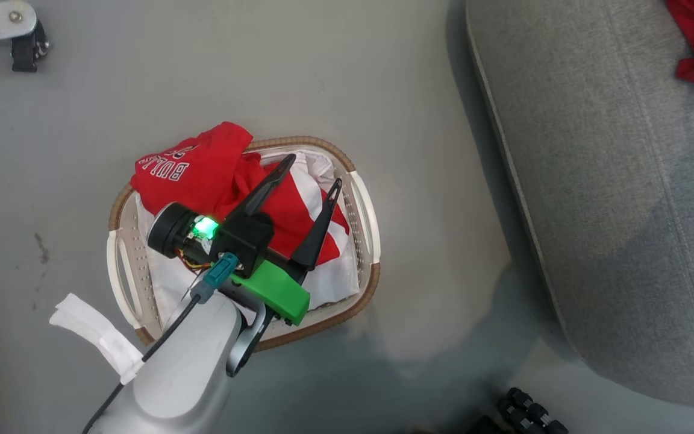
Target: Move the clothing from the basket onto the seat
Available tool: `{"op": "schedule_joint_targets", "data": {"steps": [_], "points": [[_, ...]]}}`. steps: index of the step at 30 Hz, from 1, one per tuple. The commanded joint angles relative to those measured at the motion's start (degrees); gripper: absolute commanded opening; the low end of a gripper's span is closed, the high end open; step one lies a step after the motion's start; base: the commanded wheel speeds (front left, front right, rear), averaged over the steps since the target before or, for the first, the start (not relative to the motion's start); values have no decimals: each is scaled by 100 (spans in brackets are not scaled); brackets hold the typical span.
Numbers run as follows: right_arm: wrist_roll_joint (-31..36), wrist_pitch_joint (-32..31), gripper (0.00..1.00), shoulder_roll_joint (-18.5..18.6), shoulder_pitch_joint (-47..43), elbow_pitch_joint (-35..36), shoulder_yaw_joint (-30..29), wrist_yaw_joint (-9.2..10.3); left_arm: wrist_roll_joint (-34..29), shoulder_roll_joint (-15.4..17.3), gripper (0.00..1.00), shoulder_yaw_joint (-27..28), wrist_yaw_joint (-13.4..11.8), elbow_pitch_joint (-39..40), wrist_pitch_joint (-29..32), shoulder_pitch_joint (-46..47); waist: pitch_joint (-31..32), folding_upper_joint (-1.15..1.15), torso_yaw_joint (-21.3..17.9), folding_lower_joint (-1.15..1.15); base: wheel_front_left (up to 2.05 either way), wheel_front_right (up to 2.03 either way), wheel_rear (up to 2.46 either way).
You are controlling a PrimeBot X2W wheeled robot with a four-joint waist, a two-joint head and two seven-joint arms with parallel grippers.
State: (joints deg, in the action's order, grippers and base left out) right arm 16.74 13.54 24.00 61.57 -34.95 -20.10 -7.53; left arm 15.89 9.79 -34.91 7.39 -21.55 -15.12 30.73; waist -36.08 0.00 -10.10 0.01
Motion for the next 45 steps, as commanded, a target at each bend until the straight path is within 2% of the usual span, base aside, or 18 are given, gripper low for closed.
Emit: {"op": "schedule_joint_targets", "data": {"steps": [1,8,12,13,14,15,23,28,37,42,45], "points": [[72,63,0,-36,-101,-110,-112,8,-84,34,100,40,18,16,-5,59,-320,0,153,-1,0,0,0],[419,162,0,-397,-577,-779,-669,8,-99,77,100,107,17,24,-5,-75,-368,0,109,-1,0,0,0],[522,169,0,-502,-880,-740,-842,8,-96,49,100,144,18,8,-5,-109,-323,0,76,-1,0,0,0],[504,169,19,-538,-963,-694,-871,8,-93,44,100,154,17,0,-5,-112,-302,0,64,-1,0,0,0],[480,170,33,-574,-1027,-638,-893,8,-94,43,100,161,17,-8,-5,-119,-279,0,54,-1,0,0,0],[449,170,100,-601,-1121,-558,-923,8,-92,38,100,164,17,-14,-5,-129,-245,0,42,-1,0,0,0],[265,165,100,-810,-1953,-32,-976,8,-1,-20,100,231,17,34,-6,-288,193,0,40,-1,0,0,0],[134,166,100,-791,-2395,128,-866,8,72,-70,100,324,18,65,-5,-462,620,0,101,-1,0,0,0],[-83,166,100,-678,-2766,334,-371,8,246,-209,100,729,17,58,-6,-935,1668,0,383,-1,0,0,0],[-221,166,100,-750,-2836,444,34,8,295,-298,100,1054,17,54,-5,-1239,2187,0,628,-1,0,0,0],[-336,166,100,-921,-2852,499,263,8,302,-351,100,1316,17,45,-5,-1433,2464,0,785,-1,0,0,0]]}}
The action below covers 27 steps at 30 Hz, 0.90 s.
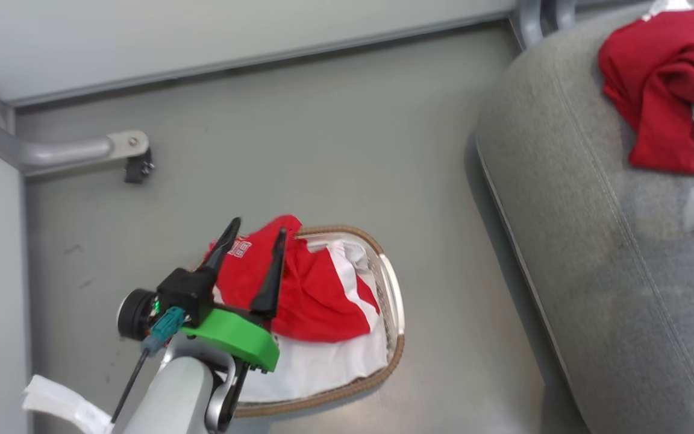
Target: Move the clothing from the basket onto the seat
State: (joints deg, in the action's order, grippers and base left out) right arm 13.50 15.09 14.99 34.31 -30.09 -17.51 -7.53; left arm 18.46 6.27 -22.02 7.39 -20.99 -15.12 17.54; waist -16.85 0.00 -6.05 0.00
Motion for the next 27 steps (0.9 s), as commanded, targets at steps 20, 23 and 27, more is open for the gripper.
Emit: {"op": "schedule_joint_targets", "data": {"steps": [20,23,27], "points": [[-979,11,100,-1146,-1350,367,1173,8,-95,-282,100,1716,-19,-53,-5,-1296,1469,0,917,0,0,0,0],[-1121,11,100,-1194,-1682,498,1319,8,-147,-296,100,1786,-9,-50,-5,-1448,1519,0,939,0,0,0,0],[-1714,11,100,-1195,-2044,588,1539,8,-149,-319,100,1829,3,-58,-5,-1581,1570,0,958,0,0,0,0]]}}
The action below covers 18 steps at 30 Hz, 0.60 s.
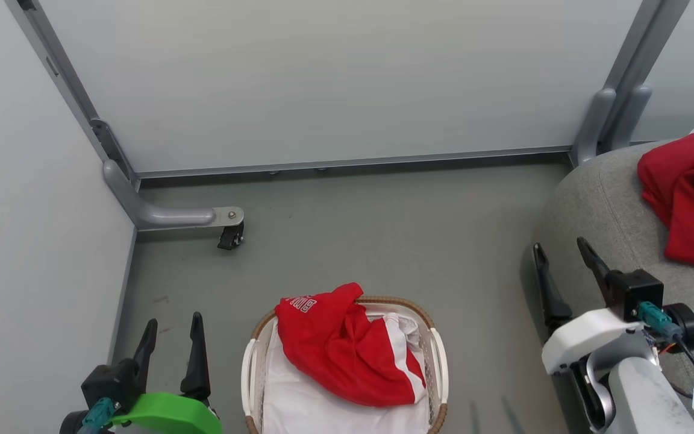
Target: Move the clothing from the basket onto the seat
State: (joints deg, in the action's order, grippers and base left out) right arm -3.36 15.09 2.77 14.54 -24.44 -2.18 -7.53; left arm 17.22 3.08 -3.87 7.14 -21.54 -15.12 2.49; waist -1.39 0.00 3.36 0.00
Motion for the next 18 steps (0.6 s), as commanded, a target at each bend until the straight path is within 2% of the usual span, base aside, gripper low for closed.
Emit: {"op": "schedule_joint_targets", "data": {"steps": [1,18], "points": [[-83,11,100,25,-139,31,55,8,-19,-3,100,26,30,-1,-5,-104,32,0,13,0,0,0,0],[-533,11,100,23,-653,118,281,8,7,-17,100,-7,42,-39,-5,-246,160,0,-8,0,0,0,0]]}}
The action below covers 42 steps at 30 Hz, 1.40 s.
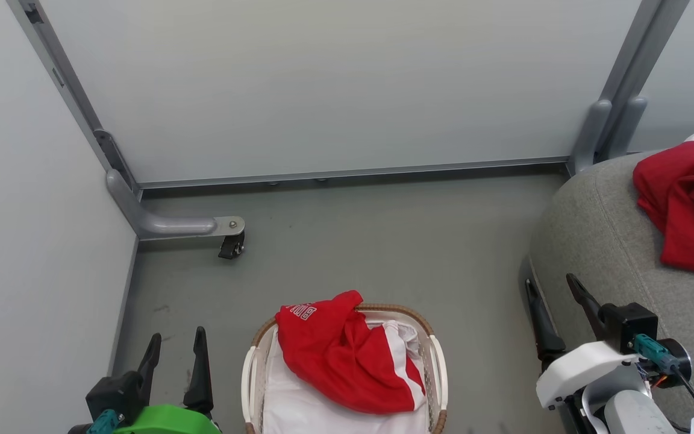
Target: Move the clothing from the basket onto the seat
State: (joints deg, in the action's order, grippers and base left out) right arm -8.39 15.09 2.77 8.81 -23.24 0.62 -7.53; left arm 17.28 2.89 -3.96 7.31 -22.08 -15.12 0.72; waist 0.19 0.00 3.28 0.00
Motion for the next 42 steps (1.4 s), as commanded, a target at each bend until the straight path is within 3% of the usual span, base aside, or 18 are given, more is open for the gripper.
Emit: {"op": "schedule_joint_targets", "data": {"steps": [1,22,30,42], "points": [[-36,11,100,23,-89,-5,3,8,-8,1,100,2,25,17,-5,-69,4,0,1,0,0,0,0],[131,11,100,21,100,115,-183,8,-209,3,100,-281,30,-120,-6,235,-218,0,-72,0,0,0,0],[286,11,100,21,527,386,-287,8,-384,21,100,-688,30,-440,-6,1074,-926,0,-309,0,0,0,0],[181,11,100,19,1246,904,-233,8,-392,289,100,-1610,25,-1647,-6,2658,-2549,0,-1092,0,0,0,0]]}}
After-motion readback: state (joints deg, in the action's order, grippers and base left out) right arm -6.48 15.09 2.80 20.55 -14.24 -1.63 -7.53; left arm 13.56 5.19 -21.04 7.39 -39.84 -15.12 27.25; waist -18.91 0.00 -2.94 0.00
